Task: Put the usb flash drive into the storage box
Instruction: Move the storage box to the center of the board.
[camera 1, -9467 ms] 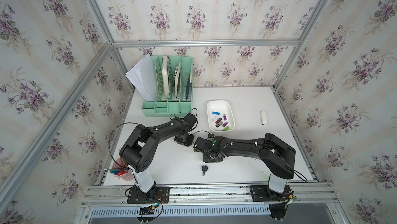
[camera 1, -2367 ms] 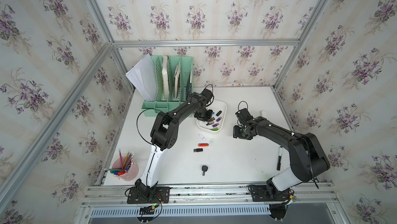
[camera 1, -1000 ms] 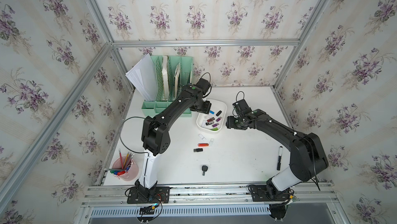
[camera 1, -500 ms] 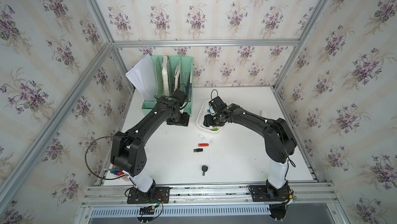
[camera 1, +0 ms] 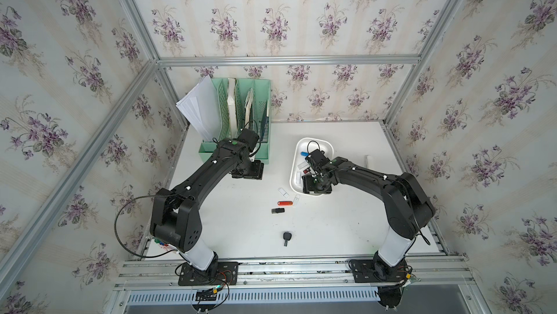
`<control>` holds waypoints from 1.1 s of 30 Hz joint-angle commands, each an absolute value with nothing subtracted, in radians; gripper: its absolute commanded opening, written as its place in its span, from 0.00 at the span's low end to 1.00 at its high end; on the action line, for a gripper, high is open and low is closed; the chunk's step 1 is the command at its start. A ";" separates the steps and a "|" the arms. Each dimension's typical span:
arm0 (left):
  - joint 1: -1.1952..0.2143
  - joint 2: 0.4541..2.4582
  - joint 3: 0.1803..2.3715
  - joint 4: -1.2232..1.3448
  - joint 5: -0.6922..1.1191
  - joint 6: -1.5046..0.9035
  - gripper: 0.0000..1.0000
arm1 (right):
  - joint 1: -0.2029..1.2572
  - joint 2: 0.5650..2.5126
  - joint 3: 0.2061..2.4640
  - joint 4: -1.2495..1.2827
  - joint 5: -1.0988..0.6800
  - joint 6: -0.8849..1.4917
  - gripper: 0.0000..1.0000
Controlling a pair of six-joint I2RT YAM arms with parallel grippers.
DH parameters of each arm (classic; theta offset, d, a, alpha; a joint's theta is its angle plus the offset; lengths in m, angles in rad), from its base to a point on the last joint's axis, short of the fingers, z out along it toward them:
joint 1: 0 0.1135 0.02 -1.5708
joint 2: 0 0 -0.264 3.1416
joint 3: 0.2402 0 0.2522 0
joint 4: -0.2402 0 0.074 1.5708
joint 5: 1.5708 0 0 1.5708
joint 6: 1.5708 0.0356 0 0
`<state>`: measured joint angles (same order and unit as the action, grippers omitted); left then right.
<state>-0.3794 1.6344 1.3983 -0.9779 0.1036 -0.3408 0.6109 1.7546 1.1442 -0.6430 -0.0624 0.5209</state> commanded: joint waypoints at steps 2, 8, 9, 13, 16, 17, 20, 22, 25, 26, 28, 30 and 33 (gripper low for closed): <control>-0.379 1.635 1.391 -0.968 0.117 -0.347 0.74 | 0.580 1.710 1.137 -0.700 0.005 0.499 0.69; -0.378 1.646 1.389 -0.955 0.142 -0.360 0.73 | 0.577 1.738 1.260 -0.768 0.017 0.447 0.70; -0.378 1.644 1.385 -0.953 0.145 -0.362 0.73 | 0.575 1.745 1.270 -0.780 0.022 0.442 0.71; -0.378 1.635 1.366 -0.951 0.141 -0.359 0.73 | 0.552 1.746 1.252 -0.794 0.012 0.418 0.72; -0.378 1.628 1.351 -0.954 0.139 -0.355 0.73 | 0.552 1.722 1.248 -0.793 -0.005 0.415 0.74; -0.378 1.626 1.346 -0.951 0.140 -0.355 0.73 | 0.551 1.712 1.250 -0.802 0.000 0.421 0.75; -0.378 1.617 1.331 -0.943 0.143 -0.359 0.73 | 0.555 1.666 1.237 -0.808 -0.020 0.440 0.77; -0.378 1.618 1.328 -0.945 0.150 -0.362 0.74 | 0.567 1.639 1.214 -0.806 -0.062 0.449 0.80; -0.379 1.614 1.315 -0.936 0.156 -0.364 0.73 | 0.567 1.613 1.161 -0.775 -0.097 0.470 0.89; -0.378 1.612 1.315 -0.936 0.156 -0.364 0.73 | 0.567 1.613 1.150 -0.762 -0.110 0.476 0.95; -0.378 1.611 1.313 -0.937 0.155 -0.364 0.73 | 0.564 1.617 1.132 -0.726 -0.145 0.488 1.00; -0.378 1.606 1.315 -0.939 0.155 -0.366 0.73 | 0.557 1.638 1.129 -0.722 -0.142 0.495 1.00; -0.378 1.599 1.315 -0.940 0.150 -0.367 0.73 | 0.504 1.666 1.128 -0.741 -0.126 0.489 1.00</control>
<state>-0.3794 1.6112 1.3155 -0.9466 0.1490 -0.3599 0.5396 1.6535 1.1278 -0.7433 -0.1368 0.4751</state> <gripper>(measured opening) 0.731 0.997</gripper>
